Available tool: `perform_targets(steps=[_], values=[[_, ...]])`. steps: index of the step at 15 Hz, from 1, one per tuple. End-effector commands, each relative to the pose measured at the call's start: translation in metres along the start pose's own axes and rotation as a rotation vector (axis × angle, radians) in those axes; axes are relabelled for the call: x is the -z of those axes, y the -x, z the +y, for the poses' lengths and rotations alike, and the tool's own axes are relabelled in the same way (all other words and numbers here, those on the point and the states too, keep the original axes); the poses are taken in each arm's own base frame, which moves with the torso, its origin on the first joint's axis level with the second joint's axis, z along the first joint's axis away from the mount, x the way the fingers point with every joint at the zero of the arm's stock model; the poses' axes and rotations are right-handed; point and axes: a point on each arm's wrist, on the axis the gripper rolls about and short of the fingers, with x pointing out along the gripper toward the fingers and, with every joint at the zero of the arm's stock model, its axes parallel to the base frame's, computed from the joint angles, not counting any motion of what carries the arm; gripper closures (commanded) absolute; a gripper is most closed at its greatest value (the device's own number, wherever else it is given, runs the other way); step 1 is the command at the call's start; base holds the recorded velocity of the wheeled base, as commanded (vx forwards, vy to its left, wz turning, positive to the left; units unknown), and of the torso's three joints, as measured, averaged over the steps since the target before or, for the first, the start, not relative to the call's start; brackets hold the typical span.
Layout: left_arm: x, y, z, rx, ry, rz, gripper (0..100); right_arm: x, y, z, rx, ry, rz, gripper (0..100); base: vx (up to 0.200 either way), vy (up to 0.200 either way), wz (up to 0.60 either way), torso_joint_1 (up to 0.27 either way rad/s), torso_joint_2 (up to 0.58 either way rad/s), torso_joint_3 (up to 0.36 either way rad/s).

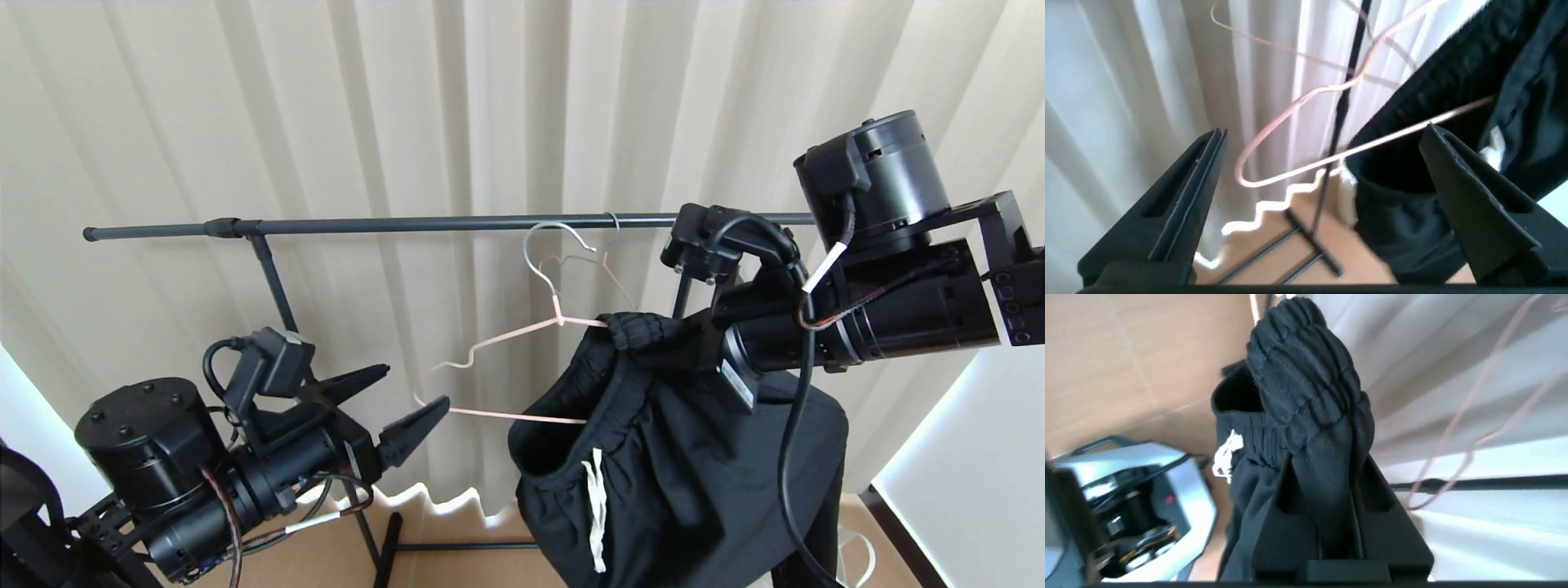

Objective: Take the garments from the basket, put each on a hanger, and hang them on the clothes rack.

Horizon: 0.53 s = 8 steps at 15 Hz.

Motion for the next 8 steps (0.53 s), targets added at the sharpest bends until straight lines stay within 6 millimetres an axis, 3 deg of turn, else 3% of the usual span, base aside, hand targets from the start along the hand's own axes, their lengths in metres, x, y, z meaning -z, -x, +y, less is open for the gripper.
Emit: perform_targets(steps=[1, 5, 8], values=[[-0.016, -0.007, 0.005, 0.000, 0.031, -0.075, 0, -0.001, 0.001, -0.001, 0.045, 0.006, 0.000, 100, 0.000, 0.000, 0.00, 0.000, 0.00, 0.000], [-0.035, -0.015, 0.009, -0.024, 0.205, 0.005, 0, -0.008, 0.001, 0.001, 0.120, 0.025, -0.021, 100, 0.000, 0.000, 0.00, 0.000, 0.00, 0.000], [-0.034, -0.023, 0.001, -0.033, 0.279, 0.205, 0, -0.008, -0.005, -0.002, 0.202, 0.023, -0.013, 100, 0.000, 0.000, 0.00, 0.000, 0.00, 0.000]])
